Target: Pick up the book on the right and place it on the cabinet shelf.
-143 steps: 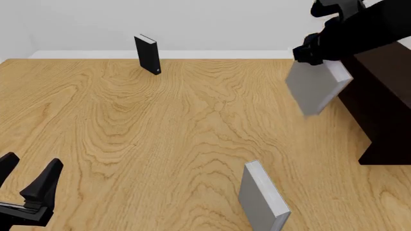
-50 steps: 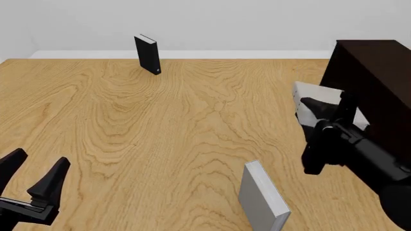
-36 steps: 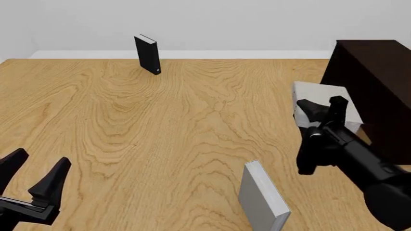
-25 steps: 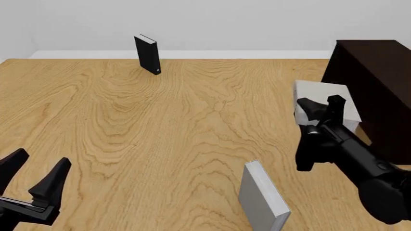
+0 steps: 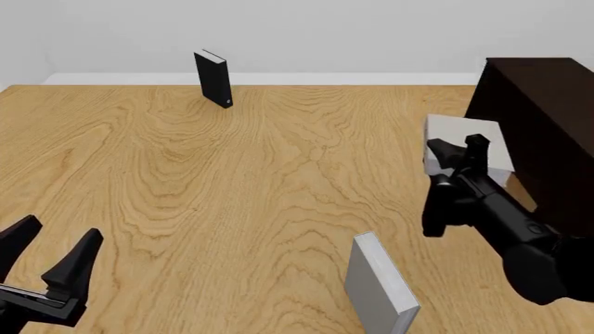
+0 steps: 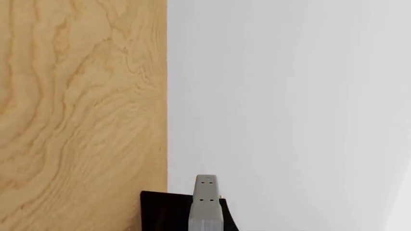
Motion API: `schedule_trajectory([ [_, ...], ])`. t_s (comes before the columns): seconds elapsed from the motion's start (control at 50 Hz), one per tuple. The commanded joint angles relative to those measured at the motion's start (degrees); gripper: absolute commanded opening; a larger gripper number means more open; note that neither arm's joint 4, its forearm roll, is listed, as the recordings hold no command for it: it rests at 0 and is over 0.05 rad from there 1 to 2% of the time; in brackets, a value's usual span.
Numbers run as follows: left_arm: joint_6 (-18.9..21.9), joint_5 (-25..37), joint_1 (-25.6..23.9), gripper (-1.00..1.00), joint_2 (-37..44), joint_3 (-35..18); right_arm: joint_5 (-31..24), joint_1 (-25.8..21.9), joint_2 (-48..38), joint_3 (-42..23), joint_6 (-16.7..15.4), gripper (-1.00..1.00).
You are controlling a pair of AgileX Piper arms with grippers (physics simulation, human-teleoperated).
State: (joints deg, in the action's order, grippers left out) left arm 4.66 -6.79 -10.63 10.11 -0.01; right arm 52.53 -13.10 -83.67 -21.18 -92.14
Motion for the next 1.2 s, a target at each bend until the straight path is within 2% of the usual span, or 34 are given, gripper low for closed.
schedule_trajectory([
  [0.02, 0.0, 0.0, 0.0, 1.00, 0.0, 0.0, 2.1, 0.6, -3.2, -2.1, 1.5, -1.00],
  [0.14, 0.0, -0.3, 0.0, 1.00, 0.2, 0.0, 2.6, 1.4, -4.7, -2.9, 2.3, -1.00],
  [0.4, -0.1, 0.2, 0.2, 1.00, -0.2, 0.0, 2.1, 3.4, -6.9, -4.4, 2.2, -1.00],
  [0.7, -0.1, 0.1, -0.1, 1.00, 0.1, 0.0, 3.5, 6.1, -10.1, -6.7, 0.9, -1.00],
  [0.8, -0.1, -0.1, 0.0, 1.00, 0.2, 0.0, 4.4, 7.7, -10.7, -7.9, 1.4, -1.00],
  [1.2, 0.3, 0.8, 0.1, 1.00, -0.3, 0.0, 5.6, 9.2, -14.5, -10.3, 1.3, -1.00],
])
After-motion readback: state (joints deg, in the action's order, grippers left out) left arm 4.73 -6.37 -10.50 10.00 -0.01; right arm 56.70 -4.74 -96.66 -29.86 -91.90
